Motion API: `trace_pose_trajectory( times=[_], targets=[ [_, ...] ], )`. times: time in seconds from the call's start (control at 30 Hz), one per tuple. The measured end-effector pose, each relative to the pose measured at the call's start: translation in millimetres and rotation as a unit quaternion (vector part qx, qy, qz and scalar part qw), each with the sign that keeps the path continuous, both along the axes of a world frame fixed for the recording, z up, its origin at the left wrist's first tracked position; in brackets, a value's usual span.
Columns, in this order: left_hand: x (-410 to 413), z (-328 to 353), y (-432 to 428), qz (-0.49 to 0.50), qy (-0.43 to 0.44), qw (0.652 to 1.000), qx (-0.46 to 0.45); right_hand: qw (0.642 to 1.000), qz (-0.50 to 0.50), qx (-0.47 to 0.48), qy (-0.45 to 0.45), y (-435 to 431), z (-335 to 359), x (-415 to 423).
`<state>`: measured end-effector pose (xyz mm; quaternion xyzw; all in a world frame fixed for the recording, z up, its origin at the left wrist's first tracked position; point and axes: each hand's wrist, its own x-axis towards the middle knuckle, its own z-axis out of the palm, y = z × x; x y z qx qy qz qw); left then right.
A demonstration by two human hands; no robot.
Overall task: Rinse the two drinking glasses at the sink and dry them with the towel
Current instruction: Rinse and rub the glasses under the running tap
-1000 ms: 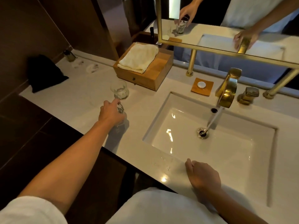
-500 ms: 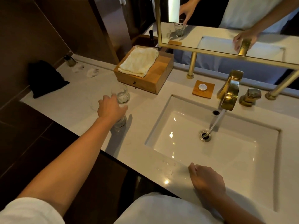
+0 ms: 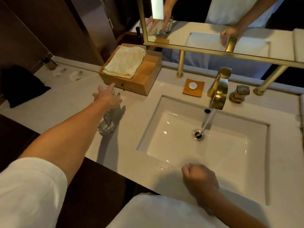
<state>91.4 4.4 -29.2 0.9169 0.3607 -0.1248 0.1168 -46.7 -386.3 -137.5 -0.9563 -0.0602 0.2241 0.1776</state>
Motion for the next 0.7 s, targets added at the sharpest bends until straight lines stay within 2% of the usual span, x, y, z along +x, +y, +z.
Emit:
trace_pose_trajectory(
  times=[0.07,0.17,0.37,0.53,0.7],
  targets=[
    [3,-2,1,0.003,0.017,1.000,-0.002,1.000,0.003,-0.007,-0.004,0,1,-2],
    [7,-7,7,-0.001,0.021,1.000,0.001,0.996,0.051,-0.030,-0.066,-1,-4,-4],
    [7,-11,7,0.004,-0.046,0.999,0.009,0.996,0.055,-0.039,-0.064,-3,-6,0],
    [6,0,-15,-0.082,-0.054,0.995,0.007,0.996,0.059,-0.040,-0.062,-1,-6,1],
    [2,15,-75,-0.208,-0.072,0.975,-0.039,0.997,0.049,-0.041,-0.048,2,-7,2]
  ],
)
